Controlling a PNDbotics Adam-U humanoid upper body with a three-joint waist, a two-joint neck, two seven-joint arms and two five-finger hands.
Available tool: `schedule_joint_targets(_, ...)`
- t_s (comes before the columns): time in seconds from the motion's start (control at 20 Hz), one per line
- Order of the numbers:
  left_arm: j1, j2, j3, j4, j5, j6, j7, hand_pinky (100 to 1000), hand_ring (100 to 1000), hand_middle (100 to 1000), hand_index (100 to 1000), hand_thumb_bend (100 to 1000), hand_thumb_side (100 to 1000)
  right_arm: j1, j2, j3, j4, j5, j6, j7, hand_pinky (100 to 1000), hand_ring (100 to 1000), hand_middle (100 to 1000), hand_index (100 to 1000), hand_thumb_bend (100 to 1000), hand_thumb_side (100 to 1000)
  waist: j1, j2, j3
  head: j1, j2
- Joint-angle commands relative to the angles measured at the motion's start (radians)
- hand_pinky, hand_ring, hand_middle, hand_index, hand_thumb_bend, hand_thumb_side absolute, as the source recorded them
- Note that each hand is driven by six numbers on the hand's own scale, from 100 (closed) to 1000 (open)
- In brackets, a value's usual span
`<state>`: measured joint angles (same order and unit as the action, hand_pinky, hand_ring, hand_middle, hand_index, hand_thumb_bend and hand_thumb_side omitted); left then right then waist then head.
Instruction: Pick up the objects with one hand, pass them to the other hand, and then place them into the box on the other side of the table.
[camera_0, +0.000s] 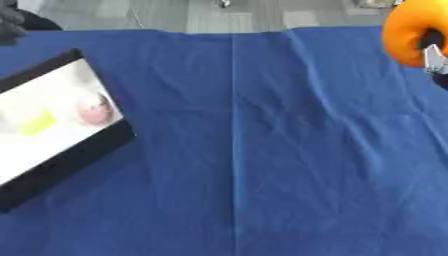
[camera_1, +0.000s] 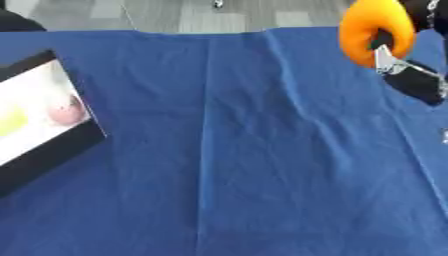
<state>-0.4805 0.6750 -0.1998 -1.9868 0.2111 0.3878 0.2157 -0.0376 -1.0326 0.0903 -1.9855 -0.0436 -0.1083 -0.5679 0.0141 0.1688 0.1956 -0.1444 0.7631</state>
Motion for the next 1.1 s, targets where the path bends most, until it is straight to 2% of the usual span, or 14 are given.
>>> schedule_joint_targets(0.05, -0.028, 0.049, 0.023, -0.013, 0.02, 0.003, 0.008, 771, 669, 624, 769, 100, 586, -0.025, 0.021, 0.027, -0.015, -0.008, 0.009, 0.055, 616, 471, 415, 614, 100, 100, 0.007, -0.038, -0.005, 0.013, 0.007)
schedule_joint_targets(0.2, -0.041, 0.06, 0.024, -0.013, 0.033, 0.003, 0.004, 771, 669, 624, 769, 100, 581, -0.05, 0.066, 0.07, -0.015, 0.003, 0.027, 0.09, 613, 470, 415, 614, 100, 100, 0.006, -0.053, -0.009, 0.019, 0.007)
schedule_joint_targets(0.5, -0.082, 0.068, 0.022, -0.013, 0.046, -0.006, -0.014, 772, 672, 627, 769, 100, 564, -0.115, 0.121, 0.137, -0.015, 0.023, 0.053, 0.105, 612, 470, 416, 612, 100, 100, 0.009, -0.07, -0.01, 0.017, 0.007)
schedule_joint_targets(0.8, -0.163, 0.09, 0.008, -0.013, 0.04, -0.028, -0.071, 777, 681, 634, 772, 100, 540, -0.174, 0.163, 0.203, -0.015, 0.1, 0.037, 0.08, 611, 470, 419, 610, 100, 100, 0.012, -0.081, -0.007, 0.015, 0.007)
schedule_joint_targets(0.85, -0.176, 0.094, 0.003, -0.013, 0.035, -0.028, -0.085, 779, 684, 639, 774, 100, 502, -0.18, 0.169, 0.214, -0.015, 0.111, 0.032, 0.074, 609, 469, 419, 610, 187, 100, 0.012, -0.082, -0.007, 0.017, 0.007)
schedule_joint_targets(0.9, -0.189, 0.099, -0.004, -0.013, 0.029, -0.026, -0.1, 779, 686, 641, 775, 100, 528, -0.186, 0.174, 0.226, -0.015, 0.12, 0.029, 0.069, 609, 469, 419, 610, 100, 100, 0.012, -0.083, -0.006, 0.02, 0.007)
schedule_joint_targets(1.1, -0.241, 0.121, -0.041, -0.013, -0.001, 0.01, -0.179, 781, 694, 661, 786, 100, 490, -0.21, 0.19, 0.267, -0.015, 0.146, 0.024, 0.058, 610, 470, 420, 609, 100, 100, 0.014, -0.086, -0.005, 0.032, 0.007)
